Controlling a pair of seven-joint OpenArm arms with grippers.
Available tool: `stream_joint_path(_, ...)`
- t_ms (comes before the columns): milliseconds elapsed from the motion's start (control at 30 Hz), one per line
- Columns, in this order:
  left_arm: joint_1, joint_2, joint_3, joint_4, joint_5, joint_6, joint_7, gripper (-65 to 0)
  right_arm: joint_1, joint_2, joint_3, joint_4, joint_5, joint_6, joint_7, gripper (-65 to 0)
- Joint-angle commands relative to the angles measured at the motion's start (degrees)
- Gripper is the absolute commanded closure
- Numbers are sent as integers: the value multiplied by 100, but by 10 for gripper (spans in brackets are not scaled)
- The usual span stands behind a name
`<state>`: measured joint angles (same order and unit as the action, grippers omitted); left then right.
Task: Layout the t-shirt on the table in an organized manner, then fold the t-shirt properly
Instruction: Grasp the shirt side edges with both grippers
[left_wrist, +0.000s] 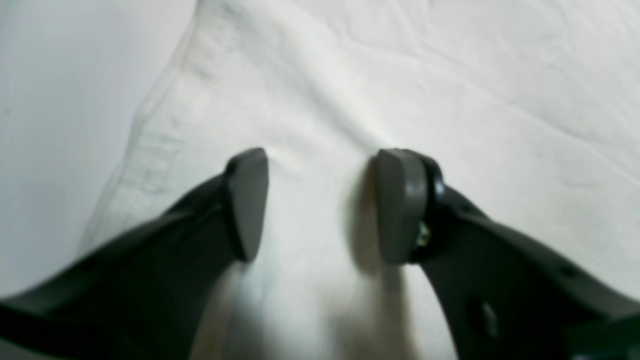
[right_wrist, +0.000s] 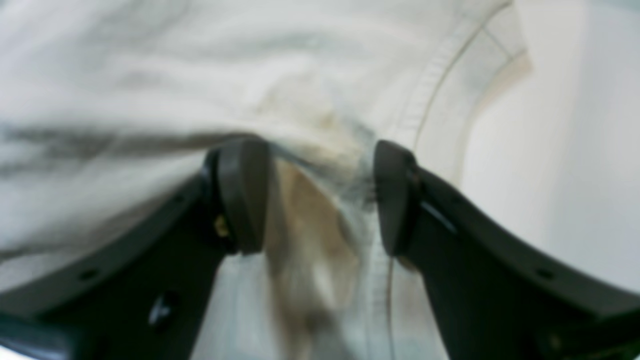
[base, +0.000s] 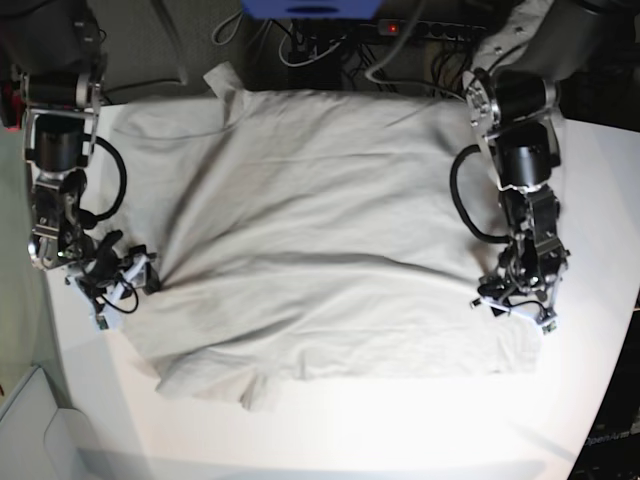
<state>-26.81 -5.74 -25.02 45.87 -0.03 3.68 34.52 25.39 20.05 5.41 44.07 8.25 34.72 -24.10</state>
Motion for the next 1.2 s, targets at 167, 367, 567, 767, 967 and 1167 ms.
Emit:
stream_joint_path(167,-488,-72,0,-644,-186,-100,-116,-337,798,100,-123,-1493,-865,-74,1219,-342)
stream_joint_path(367,-1209,-204,9,-1593,-186,-100,-749,-338,1132,65,-88,-1889,-1427,-531,1658,-343)
stream_joint_path(567,-1666,-257,-8,-1681,-238,-100,-520,-338,1193,65,-88,-1317,-1419,-593,1605,-341)
stream_joint_path(767,-1623,-248,-26,-644,-247,-100,367,-338,745,30,-79,-43,-1392,-593,1113,-341)
stream_joint_path(967,-1288,-187,-17,464,-643,-100,464,-338,437,-304,-115,1021,-1419,-593,691,-343)
stream_joint_path(1167,-1473,-187,27,-503,-634,-100,-371,-338,270,-392,-115,1522,-1392,-584,128,-341)
